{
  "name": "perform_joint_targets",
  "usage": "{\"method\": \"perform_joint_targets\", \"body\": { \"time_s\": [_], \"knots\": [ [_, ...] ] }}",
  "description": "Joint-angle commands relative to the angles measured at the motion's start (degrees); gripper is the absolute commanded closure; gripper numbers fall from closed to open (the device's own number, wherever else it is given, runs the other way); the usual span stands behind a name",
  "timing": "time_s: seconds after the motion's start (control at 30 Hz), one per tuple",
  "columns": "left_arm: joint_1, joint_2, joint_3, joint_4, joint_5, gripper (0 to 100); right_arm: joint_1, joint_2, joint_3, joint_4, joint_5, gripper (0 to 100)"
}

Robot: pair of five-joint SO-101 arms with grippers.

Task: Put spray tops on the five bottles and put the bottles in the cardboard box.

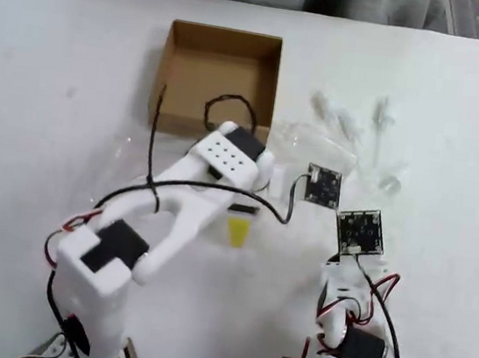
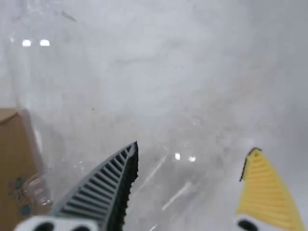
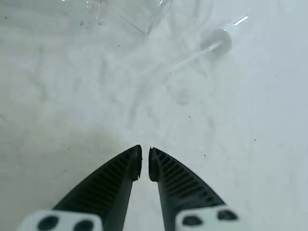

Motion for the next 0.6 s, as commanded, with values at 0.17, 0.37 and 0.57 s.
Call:
{"method": "perform_joint_targets", "body": {
  "time_s": [0.17,0.37,0.57],
  "knots": [
    [0.22,2.24,-1.85,-1.14,1.05,66,0.22,-0.22,0.53,0.84,0.79,98.1],
    [0.13,2.33,-1.85,-1.58,0.53,71,0.13,-0.22,0.53,0.84,0.79,98.1],
    [1.1,1.71,-2.29,-1.49,8.0,72,0.13,-0.22,0.53,0.84,0.79,98.1]
  ]
}}
